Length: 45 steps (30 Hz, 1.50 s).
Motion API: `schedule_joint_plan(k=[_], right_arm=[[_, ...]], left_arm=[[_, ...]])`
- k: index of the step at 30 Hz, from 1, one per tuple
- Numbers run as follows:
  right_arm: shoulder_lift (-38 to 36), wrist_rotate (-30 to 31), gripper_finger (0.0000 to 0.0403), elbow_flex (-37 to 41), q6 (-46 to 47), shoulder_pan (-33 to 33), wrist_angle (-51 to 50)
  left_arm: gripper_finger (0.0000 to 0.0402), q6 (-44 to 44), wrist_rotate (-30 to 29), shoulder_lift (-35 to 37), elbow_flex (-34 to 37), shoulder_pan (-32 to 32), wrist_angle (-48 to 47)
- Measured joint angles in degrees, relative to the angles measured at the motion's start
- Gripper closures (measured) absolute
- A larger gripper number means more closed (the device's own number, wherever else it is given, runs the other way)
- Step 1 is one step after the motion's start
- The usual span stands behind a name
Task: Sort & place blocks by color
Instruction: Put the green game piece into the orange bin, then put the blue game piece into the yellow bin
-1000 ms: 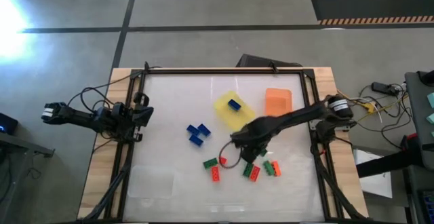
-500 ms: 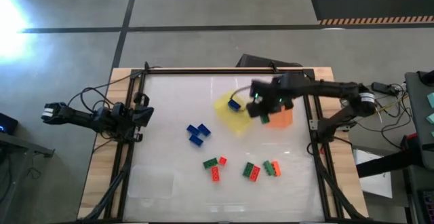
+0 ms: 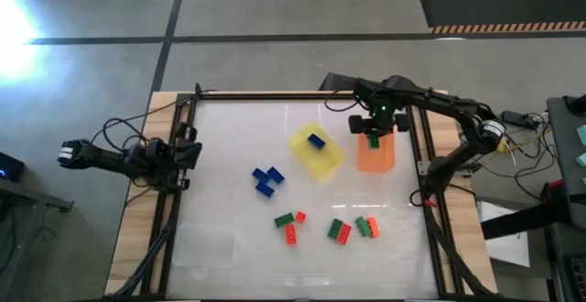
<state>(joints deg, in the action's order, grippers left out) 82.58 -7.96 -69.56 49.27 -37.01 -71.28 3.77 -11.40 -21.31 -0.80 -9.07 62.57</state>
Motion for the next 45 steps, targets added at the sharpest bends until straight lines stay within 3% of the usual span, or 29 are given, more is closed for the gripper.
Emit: schedule_joint_plan(k=[17, 26, 34, 40, 45], right_arm=[[7.35, -1.62, 0.0271, 9.03, -6.02, -3.65, 12.17], [9.36, -1.6, 0.0213, 7.12, -7.44, -3.69, 11.97], [6.49, -1.51, 0.0199, 4.54, -8.86, -3.65, 7.42], [-0.26, -0.55, 0.0198, 3.19, -9.6, -1.2, 6.44], [-7.93, 9.54, 0.0198, 3.83, -9.5, 5.89, 7.31]], left_arm=[[0.0391, -0.02, 0.0, 0.75, 0.2, 0.0, -0.07], [0.0391, -0.04, 0.01, 0.75, 0.24, -0.01, -0.1], [0.0391, -0.07, 0.01, 0.48, 0.26, -0.01, -0.09], [0.0391, -0.07, 0.02, 0.38, 0.26, -0.01, -0.05], [0.0391, -0.07, 0.0, 0.38, 0.28, -0.01, -0.07]])
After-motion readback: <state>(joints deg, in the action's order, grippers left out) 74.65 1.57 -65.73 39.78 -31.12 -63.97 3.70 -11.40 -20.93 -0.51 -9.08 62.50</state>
